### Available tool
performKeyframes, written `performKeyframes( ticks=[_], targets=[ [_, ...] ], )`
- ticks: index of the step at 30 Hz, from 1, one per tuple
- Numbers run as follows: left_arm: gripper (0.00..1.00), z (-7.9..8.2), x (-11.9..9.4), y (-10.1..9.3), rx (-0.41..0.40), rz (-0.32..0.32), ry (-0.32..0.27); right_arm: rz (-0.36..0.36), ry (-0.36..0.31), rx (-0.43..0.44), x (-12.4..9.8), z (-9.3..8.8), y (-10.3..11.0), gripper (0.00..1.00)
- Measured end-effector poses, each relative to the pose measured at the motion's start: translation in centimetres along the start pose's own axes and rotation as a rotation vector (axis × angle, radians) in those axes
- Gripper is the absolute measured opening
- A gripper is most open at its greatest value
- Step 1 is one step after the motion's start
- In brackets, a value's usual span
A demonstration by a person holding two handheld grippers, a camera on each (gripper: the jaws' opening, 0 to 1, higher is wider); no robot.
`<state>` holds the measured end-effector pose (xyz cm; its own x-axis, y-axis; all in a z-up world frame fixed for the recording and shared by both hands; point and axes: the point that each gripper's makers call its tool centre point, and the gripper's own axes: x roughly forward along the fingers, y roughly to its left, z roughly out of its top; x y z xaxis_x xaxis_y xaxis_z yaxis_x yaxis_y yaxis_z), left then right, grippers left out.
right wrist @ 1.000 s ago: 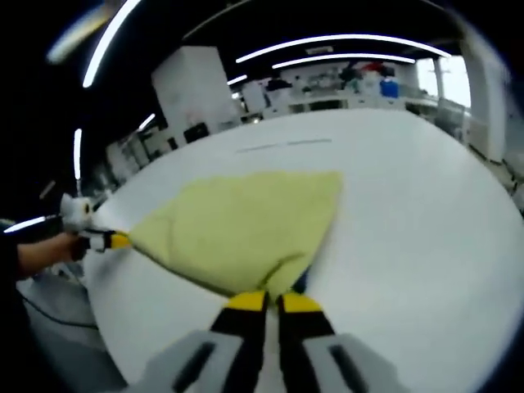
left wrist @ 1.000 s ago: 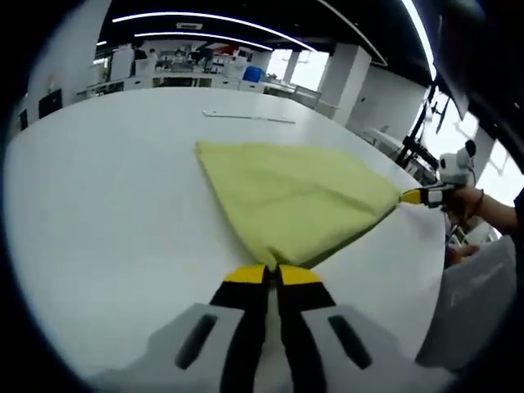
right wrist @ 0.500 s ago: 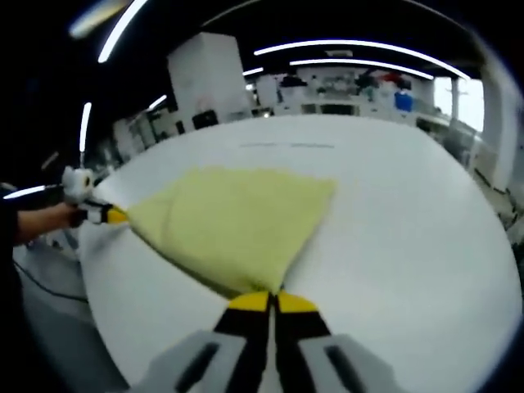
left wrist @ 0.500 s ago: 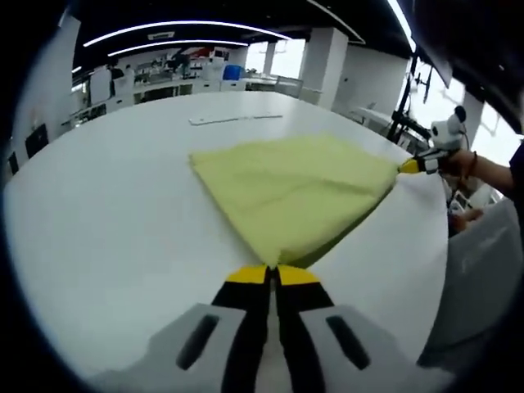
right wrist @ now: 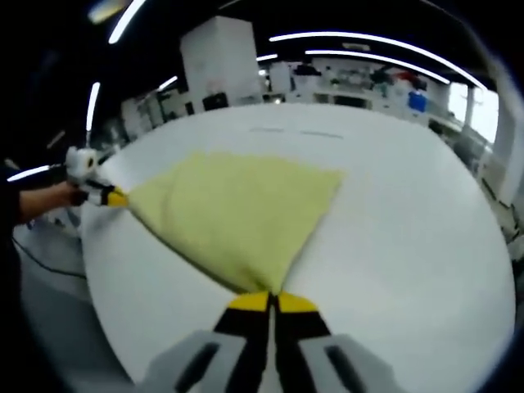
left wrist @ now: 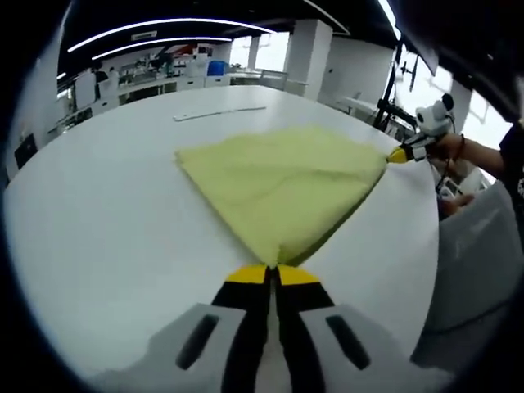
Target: Fold the garment on the visible template until the final outline fits inside the template.
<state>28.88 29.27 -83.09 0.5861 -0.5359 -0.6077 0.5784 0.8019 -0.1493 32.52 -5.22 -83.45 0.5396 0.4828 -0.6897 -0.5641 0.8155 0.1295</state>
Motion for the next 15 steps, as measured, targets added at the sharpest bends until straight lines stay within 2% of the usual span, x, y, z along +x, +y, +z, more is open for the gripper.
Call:
performKeyframes(
  ticks=[5, 10, 15],
  targets=[
    [0.00, -0.54, -0.18, -0.88, 0.024, -0.023, 0.016, 0.005, 0.006, -0.007, -0.12, -0.29, -0.15, 0.00],
    [0.00, -0.70, -0.31, -0.89, 0.022, -0.021, 0.018, 0.005, 0.001, 0.022, -0.36, -0.63, 0.08, 0.00],
    [0.00, -1.08, -0.39, -0.78, 0.023, -0.020, 0.022, 0.015, 0.014, -0.015, -0.48, -1.03, 0.33, 0.00]
  ],
)
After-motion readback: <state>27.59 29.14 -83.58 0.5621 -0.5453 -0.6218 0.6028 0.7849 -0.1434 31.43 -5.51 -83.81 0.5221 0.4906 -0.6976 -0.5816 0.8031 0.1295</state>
